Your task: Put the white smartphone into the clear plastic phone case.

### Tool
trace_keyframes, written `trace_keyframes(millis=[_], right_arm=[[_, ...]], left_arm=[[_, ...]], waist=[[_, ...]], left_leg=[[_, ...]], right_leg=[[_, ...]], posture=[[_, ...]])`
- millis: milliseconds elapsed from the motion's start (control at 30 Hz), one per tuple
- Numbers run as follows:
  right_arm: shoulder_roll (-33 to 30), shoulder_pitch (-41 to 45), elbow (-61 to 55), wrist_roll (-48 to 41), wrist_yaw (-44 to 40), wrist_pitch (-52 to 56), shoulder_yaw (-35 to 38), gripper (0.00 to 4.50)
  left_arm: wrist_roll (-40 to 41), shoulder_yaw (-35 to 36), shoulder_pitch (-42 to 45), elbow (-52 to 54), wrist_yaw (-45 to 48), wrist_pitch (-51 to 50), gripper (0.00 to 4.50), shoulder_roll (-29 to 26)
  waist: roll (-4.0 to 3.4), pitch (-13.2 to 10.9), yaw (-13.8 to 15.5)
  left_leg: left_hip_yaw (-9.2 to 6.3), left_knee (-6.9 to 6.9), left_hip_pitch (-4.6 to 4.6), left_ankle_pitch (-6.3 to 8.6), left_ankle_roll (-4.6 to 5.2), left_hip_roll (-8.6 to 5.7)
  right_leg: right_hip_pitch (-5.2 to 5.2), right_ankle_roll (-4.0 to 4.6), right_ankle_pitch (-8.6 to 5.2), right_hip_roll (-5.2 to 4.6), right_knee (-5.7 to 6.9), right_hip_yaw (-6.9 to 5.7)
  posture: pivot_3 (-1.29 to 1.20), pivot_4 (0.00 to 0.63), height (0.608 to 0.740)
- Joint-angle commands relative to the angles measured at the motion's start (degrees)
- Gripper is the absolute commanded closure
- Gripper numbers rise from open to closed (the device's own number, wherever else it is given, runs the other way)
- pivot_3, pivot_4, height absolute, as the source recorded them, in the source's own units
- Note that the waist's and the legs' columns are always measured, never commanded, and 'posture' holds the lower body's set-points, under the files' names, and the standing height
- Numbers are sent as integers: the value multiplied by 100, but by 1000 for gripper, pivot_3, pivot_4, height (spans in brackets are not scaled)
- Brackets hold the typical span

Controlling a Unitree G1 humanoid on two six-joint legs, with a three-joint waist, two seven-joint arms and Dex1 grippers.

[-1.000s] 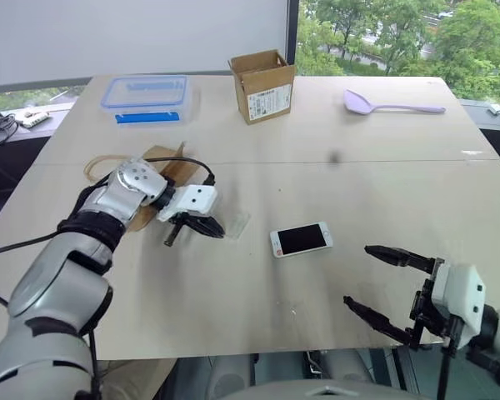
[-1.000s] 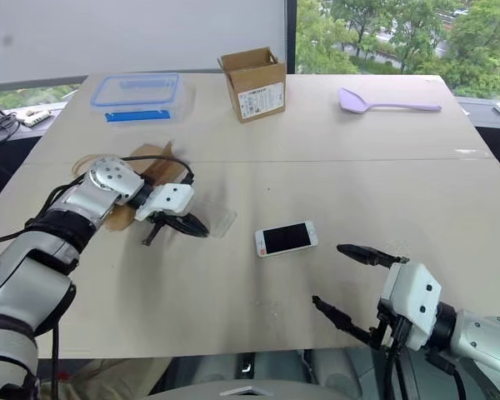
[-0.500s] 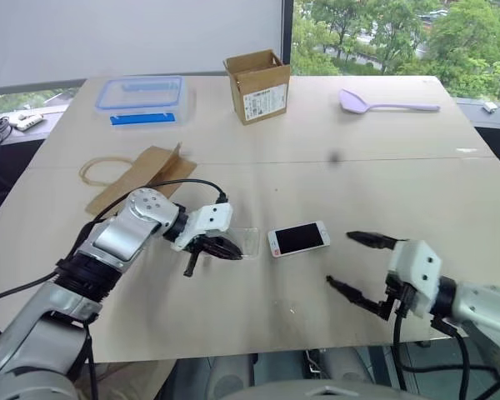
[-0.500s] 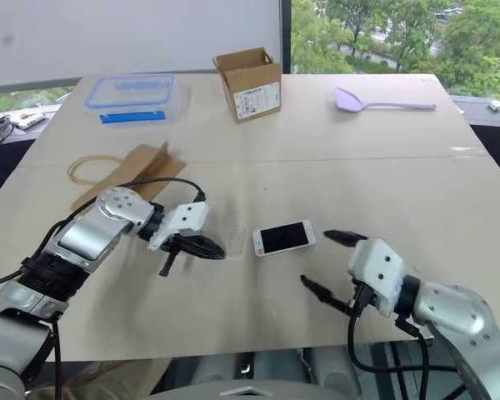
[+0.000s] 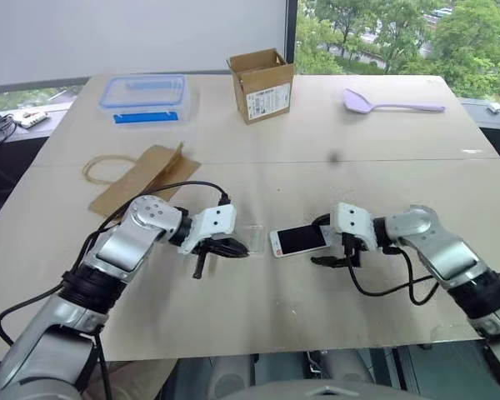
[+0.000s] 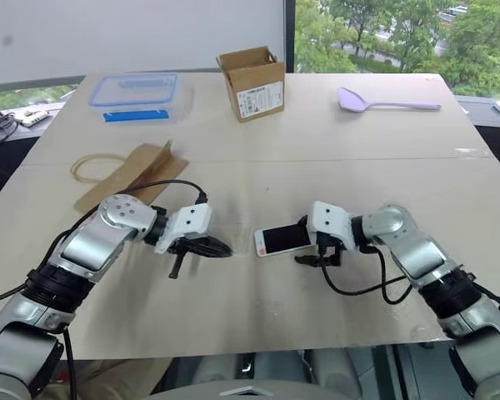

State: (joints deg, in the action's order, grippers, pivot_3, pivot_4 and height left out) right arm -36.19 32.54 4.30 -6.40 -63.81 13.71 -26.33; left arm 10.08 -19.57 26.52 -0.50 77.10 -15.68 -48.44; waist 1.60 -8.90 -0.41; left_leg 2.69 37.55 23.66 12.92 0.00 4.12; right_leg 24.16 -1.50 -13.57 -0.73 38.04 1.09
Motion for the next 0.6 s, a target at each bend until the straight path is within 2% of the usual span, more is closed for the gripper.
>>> trace_keyframes(millis=[33, 367, 533, 600], right_arm=[[171, 350, 682, 335, -279, -382, -131, 0], [440, 661, 1547, 544, -876, -26, -265, 0], [360, 461, 1530, 596, -892, 74, -210, 1532], [237, 268, 1341, 532, -828, 111, -46, 1545]], left_arm=[[-122, 126, -146, 190, -126, 128, 4433, -21], [-171, 244, -218, 336, -222, 205, 4433, 107], [-97, 301, -292, 362, -255, 215, 4500, 149], [-62, 301, -326, 410, -252, 225, 4500, 174]], waist=[[0, 1, -11], [-1, 3, -20], [-1, 3, -2], [0, 3, 32]], left_leg=[[-1, 0, -1, 0, 0, 1], [4, 0, -25, 0, 0, 3], [7, -1, -50, 0, 0, 2], [9, -3, -60, 0, 0, 1]], right_leg=[[0, 1, 1, 1, 2, -1], [-13, 9, 3, 2, 20, 5], [-40, 20, -7, -1, 19, 6], [-48, 17, -10, -3, 18, 6]], posture=[[0, 150, 740], [0, 150, 740], [0, 150, 740], [0, 150, 740]])
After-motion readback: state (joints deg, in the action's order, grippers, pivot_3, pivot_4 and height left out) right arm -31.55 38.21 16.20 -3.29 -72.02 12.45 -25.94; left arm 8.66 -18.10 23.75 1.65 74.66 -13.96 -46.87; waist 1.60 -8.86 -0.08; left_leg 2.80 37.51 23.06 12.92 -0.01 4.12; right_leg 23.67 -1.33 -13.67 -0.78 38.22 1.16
